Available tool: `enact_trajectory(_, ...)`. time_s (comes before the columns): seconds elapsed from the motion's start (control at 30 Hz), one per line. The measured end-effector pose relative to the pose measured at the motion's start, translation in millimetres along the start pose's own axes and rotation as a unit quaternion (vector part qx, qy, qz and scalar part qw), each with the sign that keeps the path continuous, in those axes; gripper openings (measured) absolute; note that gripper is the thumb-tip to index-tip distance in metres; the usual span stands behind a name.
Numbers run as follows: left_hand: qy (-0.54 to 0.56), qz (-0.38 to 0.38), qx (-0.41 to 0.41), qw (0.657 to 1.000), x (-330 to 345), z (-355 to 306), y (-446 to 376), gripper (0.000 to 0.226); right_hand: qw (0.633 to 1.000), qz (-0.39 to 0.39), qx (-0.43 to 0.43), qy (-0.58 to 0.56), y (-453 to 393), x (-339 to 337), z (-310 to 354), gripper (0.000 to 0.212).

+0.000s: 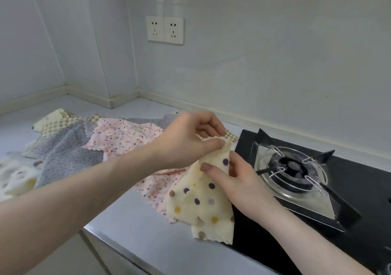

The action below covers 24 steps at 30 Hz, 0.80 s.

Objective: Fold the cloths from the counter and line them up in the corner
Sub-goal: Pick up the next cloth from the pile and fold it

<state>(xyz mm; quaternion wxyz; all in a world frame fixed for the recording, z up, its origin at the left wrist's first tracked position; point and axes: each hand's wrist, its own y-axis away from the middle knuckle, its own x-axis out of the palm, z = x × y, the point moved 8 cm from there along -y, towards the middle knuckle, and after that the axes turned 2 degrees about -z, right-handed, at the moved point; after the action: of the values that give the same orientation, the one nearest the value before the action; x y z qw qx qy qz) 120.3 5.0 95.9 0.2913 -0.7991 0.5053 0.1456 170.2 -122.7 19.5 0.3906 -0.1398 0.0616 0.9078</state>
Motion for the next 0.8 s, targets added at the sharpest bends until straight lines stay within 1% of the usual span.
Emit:
enact_trajectory(0.1,0.000,-0.008,0.029,1.000,13,-4,6,0.006,0.999,-0.023,-0.029,0.037,8,-5,-5,0.028)
enact_trajectory(0.23,0.027,-0.042,0.038,0.998,13,-21,18,0.002,0.994,-0.071,-0.047,0.066,30,-14,-10,0.017)
enact_trajectory(0.33,0.008,-0.056,0.052,0.997,5,-50,36,0.006,0.994,-0.091,-0.054,0.038,62,-16,-13,0.014)
enact_trajectory(0.5,-0.060,-0.057,0.107,0.991,-11,-103,77,0.006,0.988,-0.117,-0.093,0.024,127,-12,14,0.021)
enact_trajectory(0.57,-0.088,-0.050,0.115,0.988,-17,-117,92,0.008,0.986,-0.121,-0.103,0.050,151,-8,32,0.033)
enact_trajectory(0.63,-0.109,-0.041,0.118,0.986,-21,-129,106,0.010,0.980,-0.146,-0.104,0.088,171,-6,48,0.050)
enact_trajectory(0.67,-0.117,-0.035,0.117,0.986,-22,-133,113,0.011,0.976,-0.160,-0.102,0.104,180,-5,55,0.055)
enact_trajectory(0.73,-0.124,-0.024,0.115,0.985,-25,-139,123,0.014,0.973,-0.172,-0.096,0.121,193,-2,63,0.054)
enact_trajectory(0.8,-0.116,-0.010,0.108,0.987,-27,-143,131,0.017,0.971,-0.176,-0.090,0.132,202,-1,66,0.044)
